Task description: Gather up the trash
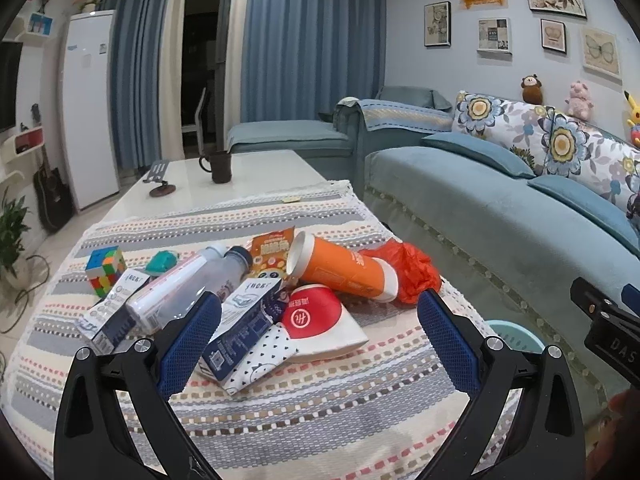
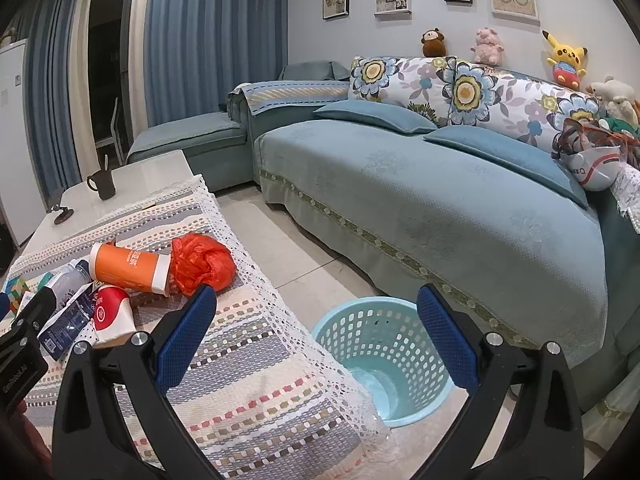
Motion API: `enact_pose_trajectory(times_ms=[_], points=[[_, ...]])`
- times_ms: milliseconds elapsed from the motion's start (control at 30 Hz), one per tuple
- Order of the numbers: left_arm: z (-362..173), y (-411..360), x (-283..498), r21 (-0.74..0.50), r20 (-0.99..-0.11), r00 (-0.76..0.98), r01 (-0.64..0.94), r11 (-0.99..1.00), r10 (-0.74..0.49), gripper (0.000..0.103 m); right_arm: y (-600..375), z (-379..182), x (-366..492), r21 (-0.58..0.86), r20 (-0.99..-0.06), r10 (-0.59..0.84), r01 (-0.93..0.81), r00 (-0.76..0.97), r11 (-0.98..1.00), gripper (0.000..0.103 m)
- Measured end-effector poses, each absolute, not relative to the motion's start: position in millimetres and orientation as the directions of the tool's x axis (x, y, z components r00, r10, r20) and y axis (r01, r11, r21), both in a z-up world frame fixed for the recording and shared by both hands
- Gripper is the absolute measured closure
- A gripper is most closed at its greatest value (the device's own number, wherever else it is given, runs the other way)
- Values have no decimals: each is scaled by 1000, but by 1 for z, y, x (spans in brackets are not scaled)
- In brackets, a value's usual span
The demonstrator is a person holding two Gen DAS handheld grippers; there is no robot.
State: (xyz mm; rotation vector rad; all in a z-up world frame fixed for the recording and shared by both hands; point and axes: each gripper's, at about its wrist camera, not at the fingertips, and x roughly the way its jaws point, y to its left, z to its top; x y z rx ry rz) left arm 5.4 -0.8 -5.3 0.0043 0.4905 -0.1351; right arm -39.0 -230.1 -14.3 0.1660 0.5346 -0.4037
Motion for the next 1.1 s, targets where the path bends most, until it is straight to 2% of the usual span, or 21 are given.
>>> enact_pose_trajectory(times_ms=[833, 900, 1100], points=[[-6, -9, 6, 15, -480, 868, 153, 988, -128, 8, -228, -13, -35, 54, -539, -305, 394, 785, 918, 8], [-5, -10, 3, 18, -468, 874, 160, 987, -133, 8, -224, -12, -33, 47, -543, -296, 380, 786, 924, 23], [-3, -12, -1, 68, -447, 890, 133, 989, -89, 8, -215, -9, -32, 36, -539, -294, 370, 789, 928, 24]])
